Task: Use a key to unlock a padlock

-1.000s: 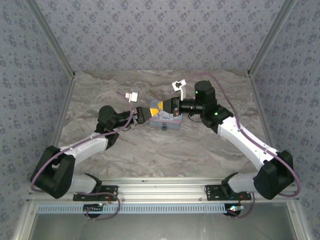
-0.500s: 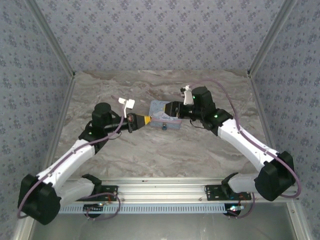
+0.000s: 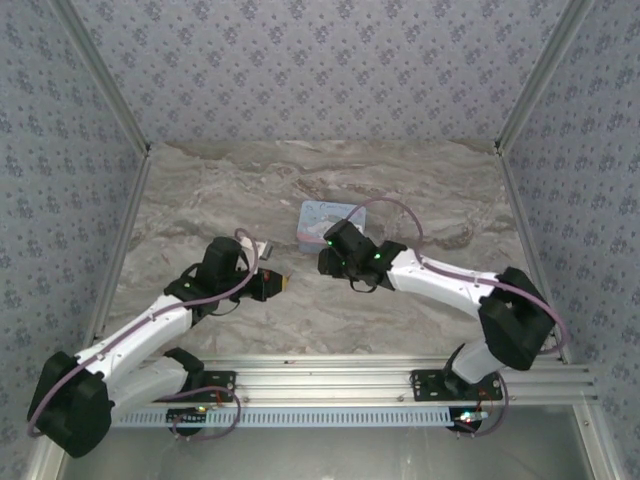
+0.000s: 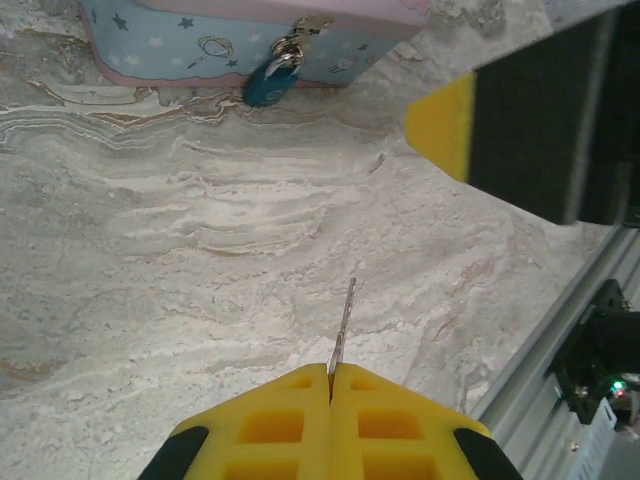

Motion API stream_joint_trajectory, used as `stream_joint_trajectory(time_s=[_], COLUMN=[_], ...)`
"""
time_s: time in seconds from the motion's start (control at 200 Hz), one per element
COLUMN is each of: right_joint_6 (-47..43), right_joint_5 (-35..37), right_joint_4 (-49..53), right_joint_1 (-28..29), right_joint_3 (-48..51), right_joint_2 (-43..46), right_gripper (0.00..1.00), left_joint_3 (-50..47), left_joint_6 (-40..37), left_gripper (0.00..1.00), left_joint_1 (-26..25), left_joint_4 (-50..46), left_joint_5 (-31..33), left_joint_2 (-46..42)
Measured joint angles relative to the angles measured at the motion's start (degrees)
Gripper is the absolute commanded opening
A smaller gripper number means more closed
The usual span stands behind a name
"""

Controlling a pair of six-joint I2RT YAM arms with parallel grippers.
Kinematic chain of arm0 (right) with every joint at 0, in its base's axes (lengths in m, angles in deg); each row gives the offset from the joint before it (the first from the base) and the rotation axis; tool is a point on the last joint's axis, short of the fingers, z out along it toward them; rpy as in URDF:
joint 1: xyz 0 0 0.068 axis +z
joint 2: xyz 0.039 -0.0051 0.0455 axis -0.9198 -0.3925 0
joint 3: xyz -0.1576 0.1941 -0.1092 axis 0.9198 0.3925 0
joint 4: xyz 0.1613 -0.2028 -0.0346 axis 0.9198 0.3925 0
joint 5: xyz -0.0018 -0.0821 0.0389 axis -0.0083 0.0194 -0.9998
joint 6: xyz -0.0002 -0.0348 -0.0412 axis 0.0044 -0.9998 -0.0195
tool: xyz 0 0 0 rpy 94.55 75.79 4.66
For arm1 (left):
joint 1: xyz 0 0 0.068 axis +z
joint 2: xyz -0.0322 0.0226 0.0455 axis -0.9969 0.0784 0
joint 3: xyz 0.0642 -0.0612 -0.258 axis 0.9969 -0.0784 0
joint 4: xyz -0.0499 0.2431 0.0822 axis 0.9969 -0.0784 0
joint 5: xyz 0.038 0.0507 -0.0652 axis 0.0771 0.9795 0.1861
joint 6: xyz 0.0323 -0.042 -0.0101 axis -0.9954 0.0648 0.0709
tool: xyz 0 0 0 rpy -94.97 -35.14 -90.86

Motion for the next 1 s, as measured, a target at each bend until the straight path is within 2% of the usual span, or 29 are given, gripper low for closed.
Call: stream_joint_trajectory(time_s=[0.145,0.365,0.999], right_joint_6=[0.9,1.9,2.7], right_joint_5=[3.5,7.6,12.8], right_joint_4=[1.0,1.7,1.9], right_joint_1=[0.0,0.0,0.0], right_joint_3=[-5.0,-10.1,-15.1], right_joint_2=[-5.6,-12.9,-23.0], right_gripper=[0.49,0.44,0.40], left_joint_3=[-0.3,-3.5,-5.2], left_joint_6=[-0.4,-0.3,-0.4], left_gripper=[0.00,0.00,0.00], left_joint_1=[-0.5,-0.6,-0.9], left_joint_4=[0.1,0.5,2.4], left_joint_5=[2.6,4.8,5.9], left_joint_2=[-0.5,-3.6,-3.7])
